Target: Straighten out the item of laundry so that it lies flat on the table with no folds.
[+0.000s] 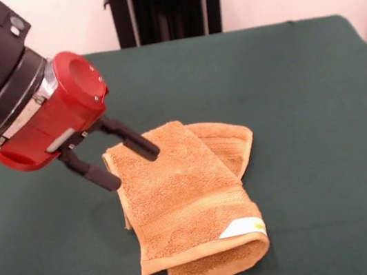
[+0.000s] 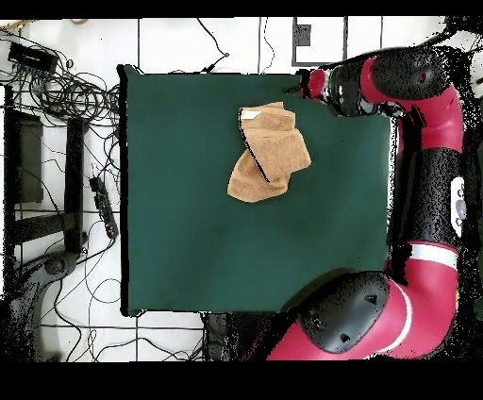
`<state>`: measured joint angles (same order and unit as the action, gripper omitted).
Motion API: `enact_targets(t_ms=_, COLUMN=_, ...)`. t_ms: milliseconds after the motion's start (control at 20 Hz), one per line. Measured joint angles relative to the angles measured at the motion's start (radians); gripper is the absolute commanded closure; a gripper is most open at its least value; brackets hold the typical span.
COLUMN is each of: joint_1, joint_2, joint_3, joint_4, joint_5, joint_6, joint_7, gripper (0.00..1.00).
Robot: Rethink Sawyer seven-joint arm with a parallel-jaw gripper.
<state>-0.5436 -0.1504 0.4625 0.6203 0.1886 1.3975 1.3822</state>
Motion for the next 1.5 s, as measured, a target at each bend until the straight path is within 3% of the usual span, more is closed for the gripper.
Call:
enact_targets(t_ms=350, joint_1=0.002, joint_2=0.067, joint_3=0.047, joint_4=-0.131, joint_5=-0.028, joint_6=0.07, joint_7=0.0, gripper=0.0)
enact_targets(t_ms=850, joint_1=-0.023, joint_2=0.172, joint_3=0.172, joint_4=-0.281, joint_5=-0.212, joint_6=0.184, joint_7=0.0, gripper=0.0)
enact_targets(t_ms=1500, joint_1=-0.09, joint_2=0.28, joint_3=0.387, joint_4=-0.285, joint_5=-0.144, joint_6=0.199, joint_7=0.0, gripper=0.0)
